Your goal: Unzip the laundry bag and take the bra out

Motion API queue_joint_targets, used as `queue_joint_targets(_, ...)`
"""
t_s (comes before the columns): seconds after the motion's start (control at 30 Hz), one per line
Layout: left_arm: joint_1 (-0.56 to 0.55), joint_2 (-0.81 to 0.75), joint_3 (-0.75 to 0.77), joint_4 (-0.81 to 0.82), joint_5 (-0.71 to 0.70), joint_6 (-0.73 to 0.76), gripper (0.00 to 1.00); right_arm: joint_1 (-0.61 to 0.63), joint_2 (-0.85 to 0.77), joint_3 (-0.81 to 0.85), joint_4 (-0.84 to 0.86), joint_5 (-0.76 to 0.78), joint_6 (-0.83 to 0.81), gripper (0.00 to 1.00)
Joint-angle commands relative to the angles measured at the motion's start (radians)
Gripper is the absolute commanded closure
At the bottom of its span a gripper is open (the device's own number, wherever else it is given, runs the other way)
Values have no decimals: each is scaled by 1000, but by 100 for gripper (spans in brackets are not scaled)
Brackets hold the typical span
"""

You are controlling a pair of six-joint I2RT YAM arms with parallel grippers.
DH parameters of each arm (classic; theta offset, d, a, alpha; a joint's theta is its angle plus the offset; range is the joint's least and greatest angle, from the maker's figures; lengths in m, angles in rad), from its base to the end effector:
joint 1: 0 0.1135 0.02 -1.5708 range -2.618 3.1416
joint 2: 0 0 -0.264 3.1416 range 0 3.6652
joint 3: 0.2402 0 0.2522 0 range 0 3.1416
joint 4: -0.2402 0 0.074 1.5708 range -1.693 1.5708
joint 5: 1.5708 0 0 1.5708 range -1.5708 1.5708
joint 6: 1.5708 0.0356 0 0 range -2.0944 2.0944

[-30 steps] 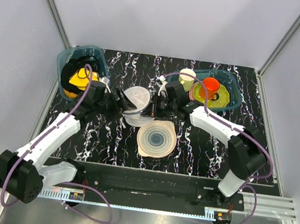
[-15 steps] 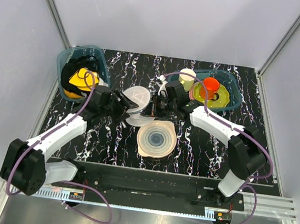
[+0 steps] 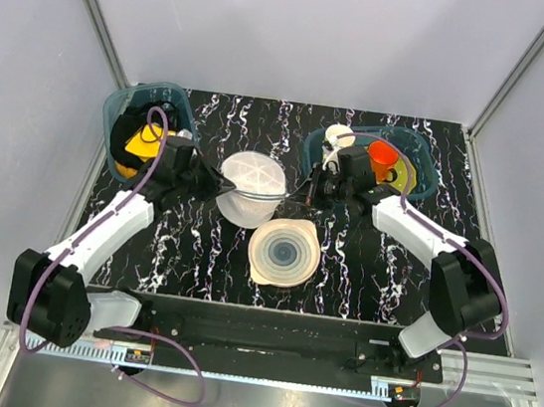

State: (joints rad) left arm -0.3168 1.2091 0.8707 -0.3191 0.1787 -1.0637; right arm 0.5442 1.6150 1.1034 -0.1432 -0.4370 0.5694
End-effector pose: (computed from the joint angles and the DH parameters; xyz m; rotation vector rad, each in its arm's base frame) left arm 0.2488 -0.0882 0.2691 -0.7732 2.2615 -0.9119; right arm 0.2993 0.1987 0.2449 -0.2293 2.3704 1.0630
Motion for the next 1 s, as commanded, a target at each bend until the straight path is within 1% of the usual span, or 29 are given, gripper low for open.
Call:
queue_joint_targets(0.0, 65, 56, 132, -31, 45, 203, 100, -30, -53, -13, 0, -34, -34, 100)
queue_joint_targets(0.07, 76, 118, 178, -60, 45, 257, 100, -4, -56, 4, -1, -32, -29, 100)
queue_joint_targets(0.1, 77, 183, 204, -64, 50, 269, 100, 38, -59, 10, -4, -14, -28, 100)
queue_joint_targets(0.17, 87, 240, 276, -71, 50, 294, 100, 80, -63, 25, -7, -2, -22, 100)
queue_joint_targets(0.2, 88, 298, 301, -71, 56, 301, 100, 97, -63, 29, -6, 7, -17, 100)
queue_joint_targets(0.23, 88, 320, 350, -71, 64, 309, 90, 126, -61, 30, -1, 9, -11, 100)
queue_joint_targets(0.3, 88, 360, 398, -93, 111, 335, 66, 135, -58, 30, 11, 14, 15, 100)
queue_joint_targets(0.33, 88, 369, 419, -103, 125, 344, 43, 135, -58, 27, 19, 17, 26, 100)
queue_joint_targets(0.37, 88, 360, 427, -112, 133, 347, 36, 135, -63, 27, 17, 26, 30, 100)
queue_joint_targets(0.4, 87, 345, 419, -115, 136, 349, 32, 135, -64, 27, 20, 43, 33, 100)
queue_joint_targets(0.47, 85, 255, 372, -121, 120, 347, 13, 135, -66, 35, 19, 52, 32, 100)
queue_joint_targets(0.53, 84, 178, 320, -124, 91, 322, 10, 135, -60, 38, 28, 49, 32, 100)
queue_joint_targets(0.57, 68, 108, 277, -77, 94, 273, 10, 134, -52, 36, 37, 43, 38, 100)
queue_joint_targets(0.6, 58, 83, 208, -54, 116, 246, 10, 134, -46, 38, 54, 34, 43, 100)
queue_joint_targets(0.63, 48, 63, 171, -34, 125, 210, 9, 134, -37, 41, 57, 27, 44, 100)
queue_joint_targets(0.67, 24, 32, 139, 38, 139, 146, 10, 134, -18, 52, 59, 23, 46, 100)
queue_joint_targets(0.7, 12, 23, 70, 82, 159, 110, 11, 135, -11, 58, 60, 14, 47, 100)
queue_joint_targets(0.73, -1, 15, 39, 186, 163, 76, 12, 134, -4, 62, 59, 9, 49, 100)
queue_joint_targets(0.77, -33, 15, 15, 231, 166, 30, 13, 135, 5, 70, 60, 6, 50, 100)
queue_joint_targets(0.8, -45, 32, -10, 264, 163, 15, 15, 134, 6, 73, 62, -6, 52, 100)
queue_joint_targets(0.83, -54, 43, -39, 314, 160, -1, 15, 135, 11, 76, 62, -12, 47, 100)
queue_joint_targets(0.97, -84, 73, -111, 434, 128, -59, 15, 134, 13, 85, 48, -22, 35, 100)
